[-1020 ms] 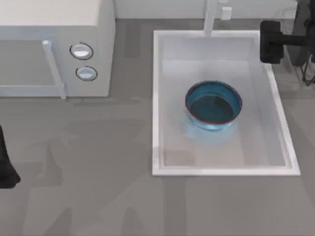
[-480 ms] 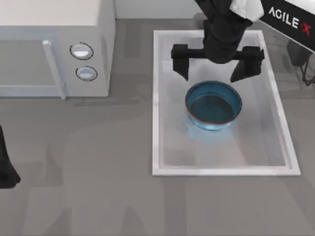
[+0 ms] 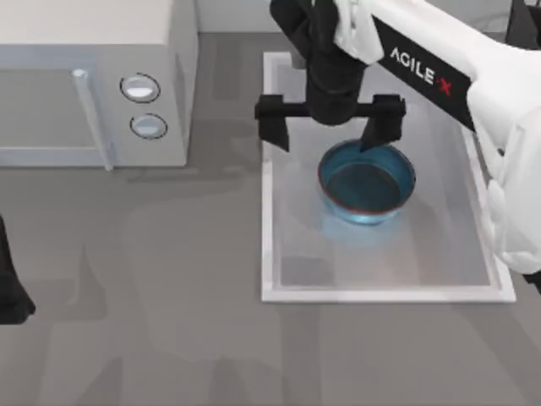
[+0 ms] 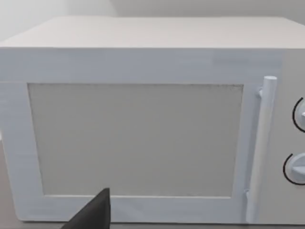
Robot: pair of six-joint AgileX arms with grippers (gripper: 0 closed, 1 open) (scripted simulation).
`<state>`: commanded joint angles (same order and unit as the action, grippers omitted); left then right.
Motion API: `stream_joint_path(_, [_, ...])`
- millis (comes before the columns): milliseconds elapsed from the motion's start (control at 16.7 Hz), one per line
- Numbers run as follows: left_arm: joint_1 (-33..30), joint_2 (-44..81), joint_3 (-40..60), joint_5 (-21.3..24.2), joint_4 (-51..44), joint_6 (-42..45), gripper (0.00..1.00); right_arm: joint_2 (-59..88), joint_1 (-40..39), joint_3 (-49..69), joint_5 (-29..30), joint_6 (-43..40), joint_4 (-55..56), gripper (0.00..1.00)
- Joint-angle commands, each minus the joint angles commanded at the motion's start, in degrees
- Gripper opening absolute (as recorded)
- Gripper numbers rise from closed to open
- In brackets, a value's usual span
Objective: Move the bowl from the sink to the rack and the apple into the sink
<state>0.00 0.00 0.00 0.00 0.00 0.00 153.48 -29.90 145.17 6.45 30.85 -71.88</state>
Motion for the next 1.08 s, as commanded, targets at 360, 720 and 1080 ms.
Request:
stream_joint_path(360, [0.00,0.00,0.00,0.00,0.00,0.00,1.00,0.09,0.30,-0.18,-0.09,-0.08,0.25,1.00])
stream_joint_path(720, [0.00,0.00,0.00,0.00,0.00,0.00,1.00,7.30,0.81,-1.10,-0.02,-0.78,8.48,1.00])
stream_joint_path(1080, [0.00,0.00,0.00,0.00,0.00,0.00,1.00,10.49,1.08,-1.54,-0.02,-1.04,12.13,1.00])
